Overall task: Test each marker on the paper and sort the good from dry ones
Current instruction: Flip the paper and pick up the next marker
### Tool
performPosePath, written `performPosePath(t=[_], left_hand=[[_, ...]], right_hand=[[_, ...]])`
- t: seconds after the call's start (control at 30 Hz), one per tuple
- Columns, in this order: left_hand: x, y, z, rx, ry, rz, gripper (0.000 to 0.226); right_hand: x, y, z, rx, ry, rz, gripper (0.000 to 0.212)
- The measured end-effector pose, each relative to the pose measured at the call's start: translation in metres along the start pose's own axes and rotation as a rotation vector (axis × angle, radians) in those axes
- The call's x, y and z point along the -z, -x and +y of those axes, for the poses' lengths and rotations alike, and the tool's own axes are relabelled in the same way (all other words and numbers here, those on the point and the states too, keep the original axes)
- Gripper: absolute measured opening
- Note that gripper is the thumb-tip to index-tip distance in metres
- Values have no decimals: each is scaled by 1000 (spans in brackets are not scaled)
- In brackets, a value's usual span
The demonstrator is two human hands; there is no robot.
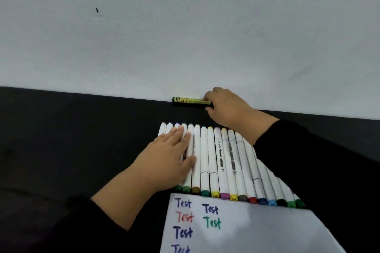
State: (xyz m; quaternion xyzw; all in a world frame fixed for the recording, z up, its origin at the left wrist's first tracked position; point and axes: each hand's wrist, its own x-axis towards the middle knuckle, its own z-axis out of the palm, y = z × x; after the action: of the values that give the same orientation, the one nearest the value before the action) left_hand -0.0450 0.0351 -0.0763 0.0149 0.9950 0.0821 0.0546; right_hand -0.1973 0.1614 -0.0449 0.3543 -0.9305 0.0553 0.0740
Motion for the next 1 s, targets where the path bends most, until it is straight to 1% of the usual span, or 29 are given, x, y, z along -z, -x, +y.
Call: performPosePath(t=[0.2,0.33,0.43,0.63,0.73,0.9,1.0], left_hand=[[-5,1,-5,-12,8,33,63],[-8,1,-8,-20,9,48,64],[-9,0,-8,-18,21,51,63],[-9,0,-8,-5,4,31,64],[-7,1,-7,3,2,20,64],[0,3,-6,21,-9,2,67],[9,9,0,44,42,3,68]], right_hand=[[-32,-39,4,33,45,-32,38],[-42,-49,7,45,103,-21,34],[-44,-50,6,36,132,-19,30],[-39,-43,1,0,121,-62,33],[-32,-34,-1,-7,117,-59,32],[-7,-13,-7,-89,6,-48,28],[15,5,-15,-194,-167,-43,22]])
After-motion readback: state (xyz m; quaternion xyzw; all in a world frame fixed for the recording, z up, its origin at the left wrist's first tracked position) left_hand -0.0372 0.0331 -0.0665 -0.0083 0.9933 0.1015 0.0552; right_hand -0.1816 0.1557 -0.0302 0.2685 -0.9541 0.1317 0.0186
